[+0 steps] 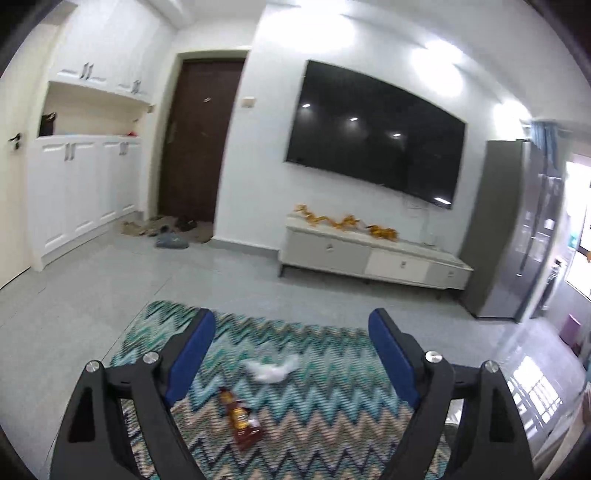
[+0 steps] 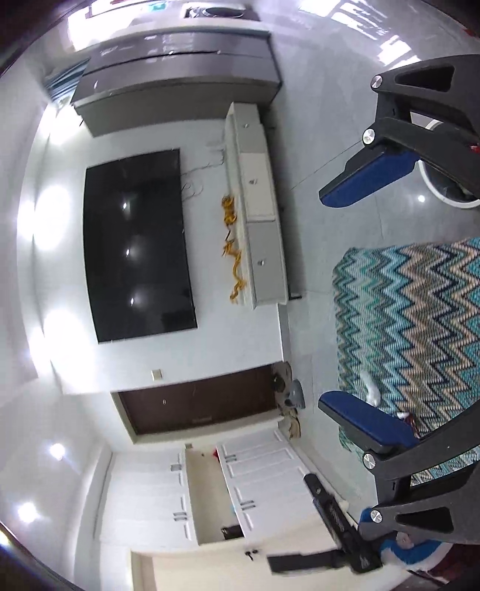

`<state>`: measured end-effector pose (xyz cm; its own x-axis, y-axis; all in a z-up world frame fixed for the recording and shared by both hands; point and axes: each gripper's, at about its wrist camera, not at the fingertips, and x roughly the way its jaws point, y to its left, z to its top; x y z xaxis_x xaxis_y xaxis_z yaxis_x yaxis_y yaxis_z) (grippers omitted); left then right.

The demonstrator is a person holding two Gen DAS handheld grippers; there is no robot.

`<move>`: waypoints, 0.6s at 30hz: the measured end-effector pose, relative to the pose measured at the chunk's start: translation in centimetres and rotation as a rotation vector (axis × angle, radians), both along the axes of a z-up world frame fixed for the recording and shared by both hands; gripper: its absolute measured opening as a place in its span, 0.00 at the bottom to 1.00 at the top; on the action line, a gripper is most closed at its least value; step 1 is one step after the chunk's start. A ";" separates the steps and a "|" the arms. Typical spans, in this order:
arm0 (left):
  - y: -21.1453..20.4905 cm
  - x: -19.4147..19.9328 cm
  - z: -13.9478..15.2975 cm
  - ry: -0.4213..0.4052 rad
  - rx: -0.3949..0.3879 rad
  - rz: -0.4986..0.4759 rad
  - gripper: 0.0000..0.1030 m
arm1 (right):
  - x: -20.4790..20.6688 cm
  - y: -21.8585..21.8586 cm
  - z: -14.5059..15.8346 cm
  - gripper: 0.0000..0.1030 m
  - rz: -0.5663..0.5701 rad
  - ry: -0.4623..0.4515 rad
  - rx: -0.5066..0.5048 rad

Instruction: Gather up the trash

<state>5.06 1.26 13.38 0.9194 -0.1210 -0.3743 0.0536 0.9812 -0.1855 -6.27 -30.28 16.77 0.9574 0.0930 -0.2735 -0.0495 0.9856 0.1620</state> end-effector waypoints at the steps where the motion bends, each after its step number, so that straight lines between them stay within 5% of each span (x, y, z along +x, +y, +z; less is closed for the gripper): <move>1: 0.7 0.0 -0.3 0.011 -0.004 0.015 0.82 | -0.1 0.4 0.2 0.98 0.009 -0.006 -0.003; 12: 4.7 0.9 -3.9 0.068 0.094 0.188 0.82 | -3.9 1.9 3.9 1.00 0.086 -0.099 -0.011; 18: 5.9 -0.2 -3.6 0.060 0.078 0.236 0.82 | -5.8 1.6 5.6 1.00 0.080 -0.156 -0.010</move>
<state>4.90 7.14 9.80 0.8944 0.1256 -0.4293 -0.1875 0.9766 -0.1049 -12.10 -28.68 22.42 0.9779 0.1691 -0.1232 -0.1521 0.9789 0.1366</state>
